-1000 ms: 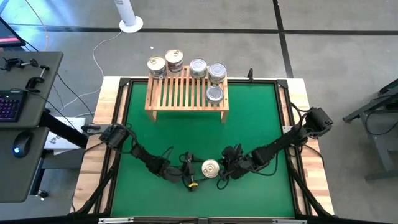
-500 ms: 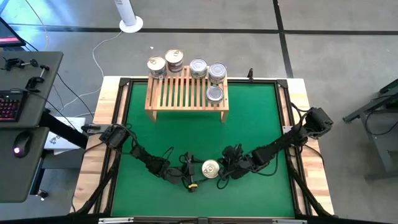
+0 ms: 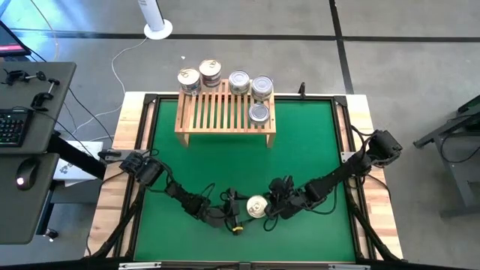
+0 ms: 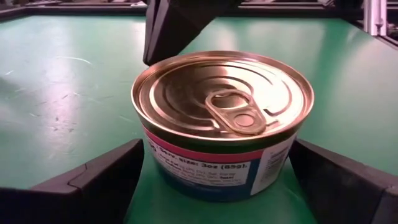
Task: Stack canned seafood by type on shelf
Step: Put the blue pink tuna can on the shelf
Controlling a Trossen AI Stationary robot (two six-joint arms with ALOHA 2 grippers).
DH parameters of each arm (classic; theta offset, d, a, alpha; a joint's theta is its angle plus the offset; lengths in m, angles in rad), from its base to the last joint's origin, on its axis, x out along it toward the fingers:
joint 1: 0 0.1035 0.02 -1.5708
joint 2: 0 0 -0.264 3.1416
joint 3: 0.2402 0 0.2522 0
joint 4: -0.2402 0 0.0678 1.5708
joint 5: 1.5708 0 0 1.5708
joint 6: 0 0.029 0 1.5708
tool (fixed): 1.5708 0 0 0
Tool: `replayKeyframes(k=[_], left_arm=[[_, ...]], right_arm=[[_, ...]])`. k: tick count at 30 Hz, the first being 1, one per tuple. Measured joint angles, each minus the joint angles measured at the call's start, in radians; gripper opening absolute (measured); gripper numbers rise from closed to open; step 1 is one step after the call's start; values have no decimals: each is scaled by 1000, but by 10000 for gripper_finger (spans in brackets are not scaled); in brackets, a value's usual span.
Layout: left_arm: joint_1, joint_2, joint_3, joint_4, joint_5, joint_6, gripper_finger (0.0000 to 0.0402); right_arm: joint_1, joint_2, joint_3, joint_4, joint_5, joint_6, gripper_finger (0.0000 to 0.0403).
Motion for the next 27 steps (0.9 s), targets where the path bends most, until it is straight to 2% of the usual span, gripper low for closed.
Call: replayKeyframes(k=[4, 11, 15, 27], left_arm=[[0, 0, 0, -2, -4, 1, 388], [-4, 0, 0, -5, -11, 3, 388], [-4, 0, 0, -6, -8, 4, 388], [23, -1, -2, -9, 96, -4, 388]], right_arm=[[4, -15, 0, -52, 16, -7, 0], [49, -81, 0, -182, 64, 86, 0], [69, -65, 0, -118, 5, 87, 0], [39, 95, -1, 113, -14, 54, 0]])
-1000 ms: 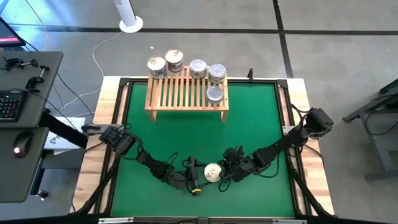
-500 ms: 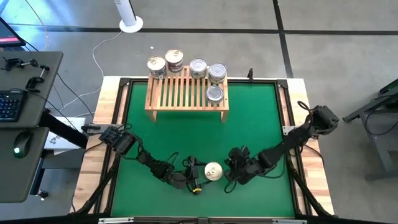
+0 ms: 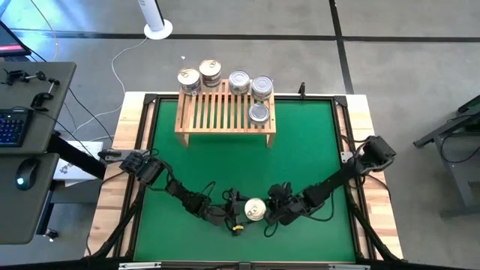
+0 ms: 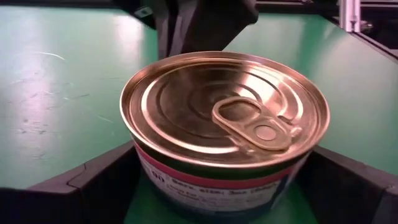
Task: Stack canned seafood by type on shelf
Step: Put the blue pink tuna can on the shelf
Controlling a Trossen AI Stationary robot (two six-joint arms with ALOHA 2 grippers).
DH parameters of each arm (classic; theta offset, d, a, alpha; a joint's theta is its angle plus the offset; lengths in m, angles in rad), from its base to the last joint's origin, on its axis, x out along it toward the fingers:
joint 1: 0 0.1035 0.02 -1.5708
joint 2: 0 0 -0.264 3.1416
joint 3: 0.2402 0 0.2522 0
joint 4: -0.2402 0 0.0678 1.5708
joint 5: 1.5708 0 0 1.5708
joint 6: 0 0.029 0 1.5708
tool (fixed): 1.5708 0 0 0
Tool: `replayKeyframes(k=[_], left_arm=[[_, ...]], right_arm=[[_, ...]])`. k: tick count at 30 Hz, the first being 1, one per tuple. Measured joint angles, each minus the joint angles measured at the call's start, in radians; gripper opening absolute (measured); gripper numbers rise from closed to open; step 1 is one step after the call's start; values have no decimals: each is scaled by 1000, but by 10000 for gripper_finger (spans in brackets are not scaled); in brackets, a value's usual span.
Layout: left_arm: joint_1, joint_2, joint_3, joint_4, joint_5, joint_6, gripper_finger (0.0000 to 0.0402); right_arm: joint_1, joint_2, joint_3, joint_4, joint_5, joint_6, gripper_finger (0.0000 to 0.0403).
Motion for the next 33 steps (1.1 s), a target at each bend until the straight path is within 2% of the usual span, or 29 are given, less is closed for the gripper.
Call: replayKeyframes(k=[14, 22, 29, 33], left_arm=[[0, 1, -2, 64, 8, 52, 385], [-55, 1, -1, 88, -174, 72, 370], [-123, -8, -28, 94, -398, 56, 369], [-159, -43, -74, 123, -512, 17, 368]], right_arm=[[-24, 59, -1, 107, -4, -23, 0], [-1, 58, 1, 83, 22, -21, 0], [48, -13, 3, -157, 75, 95, 0], [69, -43, 3, -216, 106, 135, 0]])
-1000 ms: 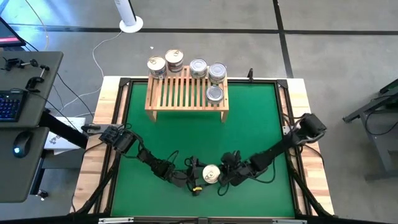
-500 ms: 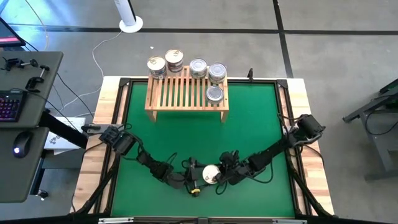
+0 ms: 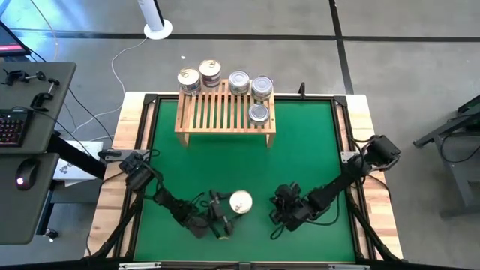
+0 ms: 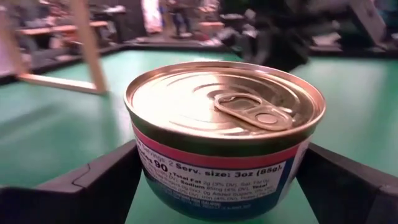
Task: Stack canned seafood by type on shelf
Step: Put the blue pink tuna can on the shelf
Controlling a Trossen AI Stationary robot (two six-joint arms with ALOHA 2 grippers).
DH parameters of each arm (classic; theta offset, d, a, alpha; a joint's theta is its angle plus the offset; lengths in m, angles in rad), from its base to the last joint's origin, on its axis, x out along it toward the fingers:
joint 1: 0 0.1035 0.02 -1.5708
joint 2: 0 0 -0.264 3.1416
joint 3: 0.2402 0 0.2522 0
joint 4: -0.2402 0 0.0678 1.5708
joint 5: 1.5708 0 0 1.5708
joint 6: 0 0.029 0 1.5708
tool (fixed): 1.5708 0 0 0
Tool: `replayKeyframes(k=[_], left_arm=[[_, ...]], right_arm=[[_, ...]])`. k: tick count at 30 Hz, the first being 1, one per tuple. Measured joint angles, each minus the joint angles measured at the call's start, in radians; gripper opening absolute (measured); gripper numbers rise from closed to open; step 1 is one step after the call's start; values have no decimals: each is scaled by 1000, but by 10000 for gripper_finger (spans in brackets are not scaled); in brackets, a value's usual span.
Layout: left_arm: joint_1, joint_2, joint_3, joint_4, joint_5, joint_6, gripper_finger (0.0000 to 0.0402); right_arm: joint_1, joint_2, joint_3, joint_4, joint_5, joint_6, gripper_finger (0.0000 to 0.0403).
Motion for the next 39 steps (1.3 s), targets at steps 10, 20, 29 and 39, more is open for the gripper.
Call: replayKeyframes(k=[10, 20, 29, 39], left_arm=[[-82, -285, -37, -4, -350, 306, 368], [37, -733, -194, -7, -455, 601, 368], [278, -1072, -427, -11, -452, 606, 368], [370, -1200, -431, -9, -431, 687, 368]], right_arm=[[4, -3, 0, -1, 10, -24, 0], [7, -3, -1, 10, 15, -70, 0], [19, -3, -2, 22, 30, -90, 0], [18, -3, -2, 41, 30, -115, 0]])
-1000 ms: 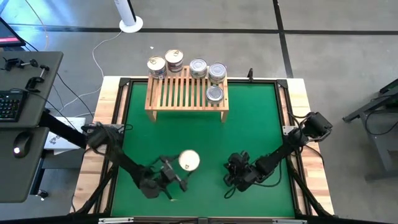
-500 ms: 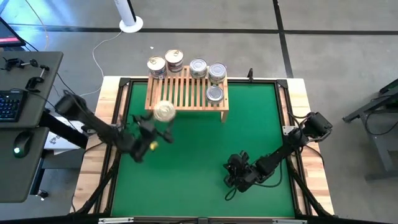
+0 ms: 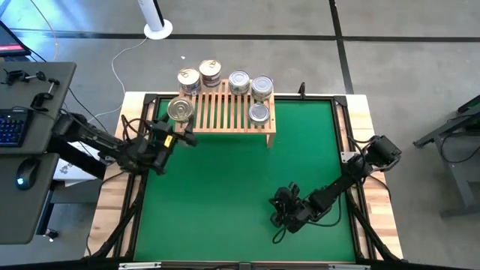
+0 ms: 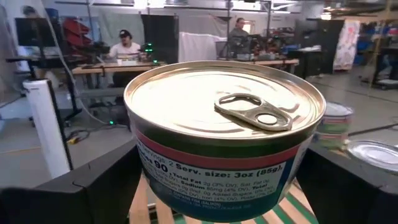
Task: Stack canned seafood by type on shelf
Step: Put the blue pink tuna can on the shelf
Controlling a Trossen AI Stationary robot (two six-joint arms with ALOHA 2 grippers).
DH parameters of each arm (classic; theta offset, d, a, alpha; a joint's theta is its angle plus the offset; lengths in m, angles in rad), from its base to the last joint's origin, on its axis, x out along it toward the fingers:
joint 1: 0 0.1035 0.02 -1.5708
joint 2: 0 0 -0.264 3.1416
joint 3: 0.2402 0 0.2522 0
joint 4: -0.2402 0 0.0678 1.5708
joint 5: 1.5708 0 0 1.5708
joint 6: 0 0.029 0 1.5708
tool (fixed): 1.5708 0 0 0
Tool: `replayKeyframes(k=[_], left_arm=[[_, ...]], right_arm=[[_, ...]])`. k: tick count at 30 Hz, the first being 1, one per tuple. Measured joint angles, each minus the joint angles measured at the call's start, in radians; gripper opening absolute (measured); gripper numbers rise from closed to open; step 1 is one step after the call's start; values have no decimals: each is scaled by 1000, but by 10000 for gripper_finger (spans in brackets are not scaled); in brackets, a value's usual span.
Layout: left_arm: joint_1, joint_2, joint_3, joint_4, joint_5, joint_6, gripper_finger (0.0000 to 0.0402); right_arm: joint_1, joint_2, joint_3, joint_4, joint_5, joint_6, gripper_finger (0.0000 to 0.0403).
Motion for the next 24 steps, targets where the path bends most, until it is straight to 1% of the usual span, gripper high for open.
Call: replayKeyframes(k=[3, 5, 6, 9, 11, 13, 14, 15, 20, 22, 24], left_arm=[[-36, -3, 0, -5, 0, -19, 368], [-69, -3, 0, -28, 11, -63, 368], [-87, -3, 0, -50, 34, -101, 368], [-131, -1, 0, -138, 179, -251, 368], [-131, -5, 0, -207, 292, -354, 368], [-108, -21, 0, -298, 387, -441, 368], [-93, -36, 0, -352, 413, -483, 368], [-75, -57, 0, -412, 422, -523, 368], [36, -191, 19, -737, 405, -679, 368], [99, -232, 44, -895, 431, -744, 368], [170, -251, 65, -1044, 493, -819, 368]], right_arm=[[0, 0, 0, 1, 0, -5, 0], [0, 0, 0, 4, 0, -17, 0], [0, 0, 0, 7, 0, -17, 0], [0, 0, 0, 9, 0, -19, 0], [0, 0, 0, 9, 0, -21, 0], [0, 0, 0, 9, 0, -21, 0], [0, 0, 0, 9, 0, -21, 0], [0, 0, 0, 9, 0, -22, 0], [0, 0, 0, 9, 0, -24, 0], [-1, 0, 0, 9, 0, -24, 0], [-5, 0, 0, 9, 0, -24, 0]])
